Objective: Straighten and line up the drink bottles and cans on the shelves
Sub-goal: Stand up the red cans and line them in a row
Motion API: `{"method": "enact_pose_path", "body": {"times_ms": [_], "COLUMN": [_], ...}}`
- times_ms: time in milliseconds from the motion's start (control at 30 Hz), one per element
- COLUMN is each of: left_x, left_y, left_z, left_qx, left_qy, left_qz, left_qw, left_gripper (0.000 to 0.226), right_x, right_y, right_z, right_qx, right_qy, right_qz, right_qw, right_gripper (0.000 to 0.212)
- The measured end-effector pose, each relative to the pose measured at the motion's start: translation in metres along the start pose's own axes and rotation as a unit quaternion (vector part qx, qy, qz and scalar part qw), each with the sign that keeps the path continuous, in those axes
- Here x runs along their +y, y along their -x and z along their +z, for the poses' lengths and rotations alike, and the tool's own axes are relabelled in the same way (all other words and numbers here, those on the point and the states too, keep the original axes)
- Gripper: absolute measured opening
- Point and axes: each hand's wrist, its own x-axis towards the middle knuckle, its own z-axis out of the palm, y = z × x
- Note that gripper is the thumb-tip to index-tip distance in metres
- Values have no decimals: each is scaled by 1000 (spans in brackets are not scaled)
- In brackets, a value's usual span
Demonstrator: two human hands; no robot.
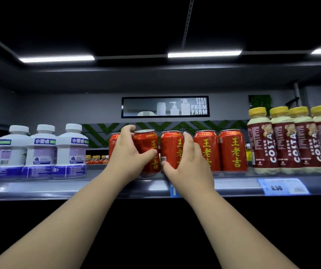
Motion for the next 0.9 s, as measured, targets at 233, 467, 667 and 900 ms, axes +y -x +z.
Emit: {"method": "enact_pose_path", "body": {"times_ms": [233, 467, 667, 900], "left_x": [-6, -9, -10, -6], "left_y": [2, 7, 6, 6], "left_z": [7, 11, 9, 6], "left_qx": [-21, -2, -39, -49], "left_qy": [-31, -91, -64, -66], "left_qz": [-8, -15, -31, -26], "left_qw": [999, 996, 997, 996], "left_gripper": [87, 94, 74, 86], "right_x": [0, -1, 0, 26], "right_y": [6, 9, 10, 8], "right_z": [3, 1, 0, -15], "right_qx": [30, 64, 81, 162], "right_qy": [16, 40, 47, 105], "right_qz": [-13, -13, -9, -66], "right_qw": [999, 997, 996, 979], "right_gripper": [87, 87, 84, 68]}}
